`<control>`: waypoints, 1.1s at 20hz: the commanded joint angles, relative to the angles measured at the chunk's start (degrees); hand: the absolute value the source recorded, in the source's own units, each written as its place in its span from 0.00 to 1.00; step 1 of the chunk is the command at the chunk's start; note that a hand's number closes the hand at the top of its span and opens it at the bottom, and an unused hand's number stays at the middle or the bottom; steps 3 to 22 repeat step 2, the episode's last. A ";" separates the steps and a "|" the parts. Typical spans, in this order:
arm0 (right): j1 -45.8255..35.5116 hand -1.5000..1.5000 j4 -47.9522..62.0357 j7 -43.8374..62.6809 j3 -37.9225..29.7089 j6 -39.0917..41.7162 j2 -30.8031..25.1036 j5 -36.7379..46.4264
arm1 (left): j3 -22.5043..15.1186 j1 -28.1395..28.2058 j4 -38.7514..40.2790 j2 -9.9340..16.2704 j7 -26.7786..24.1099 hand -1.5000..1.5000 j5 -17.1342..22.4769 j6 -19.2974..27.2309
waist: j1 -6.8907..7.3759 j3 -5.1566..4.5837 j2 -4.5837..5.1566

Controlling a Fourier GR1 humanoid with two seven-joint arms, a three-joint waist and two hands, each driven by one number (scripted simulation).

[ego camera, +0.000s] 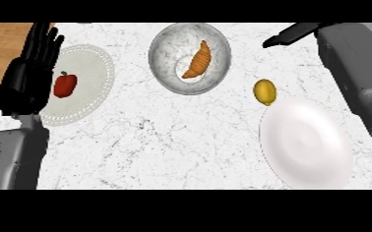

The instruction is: Pick the croissant from the plate and place it in the bowl

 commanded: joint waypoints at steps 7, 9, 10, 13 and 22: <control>1.66 0.00 0.31 -1.71 -0.48 3.76 -3.14 -0.32 | -0.61 -2.61 0.01 -0.56 1.12 0.50 -0.02 0.57 | 0.62 0.11 0.54; 1.66 0.00 0.31 -1.71 -0.48 3.76 -3.14 -0.32 | -0.61 -2.61 0.01 -0.56 1.12 0.50 -0.02 0.57 | 0.62 0.11 0.54; 1.66 0.00 0.31 -1.71 -0.48 3.76 -3.14 -0.32 | -0.61 -2.61 0.01 -0.56 1.12 0.50 -0.02 0.57 | 0.62 0.11 0.54; 1.66 0.00 0.31 -1.71 -0.48 3.76 -3.14 -0.32 | -0.61 -2.61 0.01 -0.56 1.12 0.50 -0.02 0.57 | 0.62 0.11 0.54; 1.66 0.00 0.31 -1.71 -0.48 3.76 -3.14 -0.32 | -0.61 -2.61 0.01 -0.56 1.12 0.50 -0.02 0.57 | 0.62 0.11 0.54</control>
